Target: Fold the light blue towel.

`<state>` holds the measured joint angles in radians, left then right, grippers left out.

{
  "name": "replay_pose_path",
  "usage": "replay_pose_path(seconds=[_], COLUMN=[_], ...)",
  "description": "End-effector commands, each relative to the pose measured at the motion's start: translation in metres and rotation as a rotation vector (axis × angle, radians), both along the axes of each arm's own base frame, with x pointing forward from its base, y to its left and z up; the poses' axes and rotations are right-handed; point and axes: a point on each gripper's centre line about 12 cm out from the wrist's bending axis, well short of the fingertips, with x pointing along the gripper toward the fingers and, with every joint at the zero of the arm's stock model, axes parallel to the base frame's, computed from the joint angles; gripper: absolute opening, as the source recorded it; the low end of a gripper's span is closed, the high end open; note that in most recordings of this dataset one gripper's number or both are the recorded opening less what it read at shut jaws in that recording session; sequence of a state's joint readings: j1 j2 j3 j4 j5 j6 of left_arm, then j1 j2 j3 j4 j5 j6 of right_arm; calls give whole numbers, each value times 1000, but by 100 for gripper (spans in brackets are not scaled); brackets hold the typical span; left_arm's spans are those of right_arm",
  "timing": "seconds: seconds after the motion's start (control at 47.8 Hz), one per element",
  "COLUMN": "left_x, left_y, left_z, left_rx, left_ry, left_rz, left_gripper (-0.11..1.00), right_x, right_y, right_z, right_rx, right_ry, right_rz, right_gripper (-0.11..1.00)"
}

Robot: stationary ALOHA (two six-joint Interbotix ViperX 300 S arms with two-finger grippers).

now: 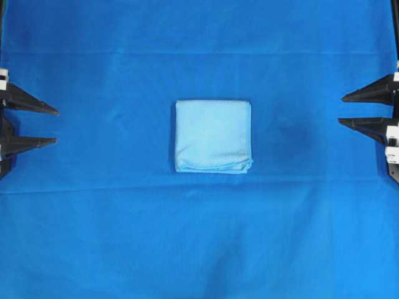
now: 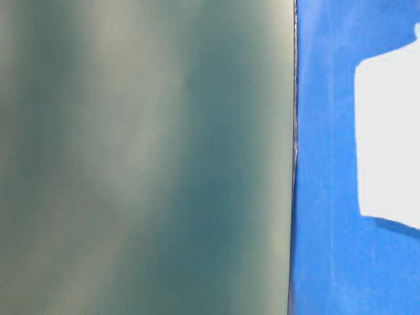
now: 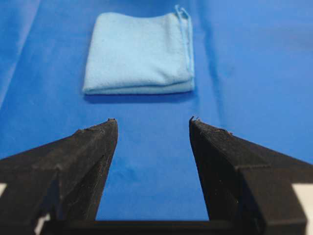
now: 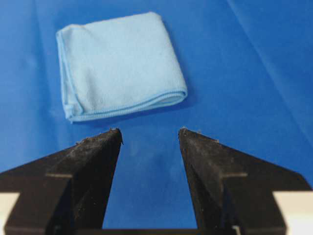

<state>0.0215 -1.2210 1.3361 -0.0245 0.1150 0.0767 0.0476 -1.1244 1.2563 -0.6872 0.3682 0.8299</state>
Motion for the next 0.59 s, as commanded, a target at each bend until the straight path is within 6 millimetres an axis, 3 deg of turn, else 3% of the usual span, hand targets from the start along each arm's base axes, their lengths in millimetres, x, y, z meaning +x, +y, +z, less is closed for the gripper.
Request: replay_pose_path(seconds=[0.0, 0.565], left_x=[1, 1], left_y=[1, 4], left_z=[5, 5], left_rx=[-1, 1], left_ry=[-14, -14], left_rz=[5, 28], left_gripper=[58, 58], right_x=[3, 3], right_y=[1, 1], right_z=[4, 3], right_rx=[4, 4], right_ry=[-7, -7], right_rz=[3, 4], right_gripper=[56, 56])
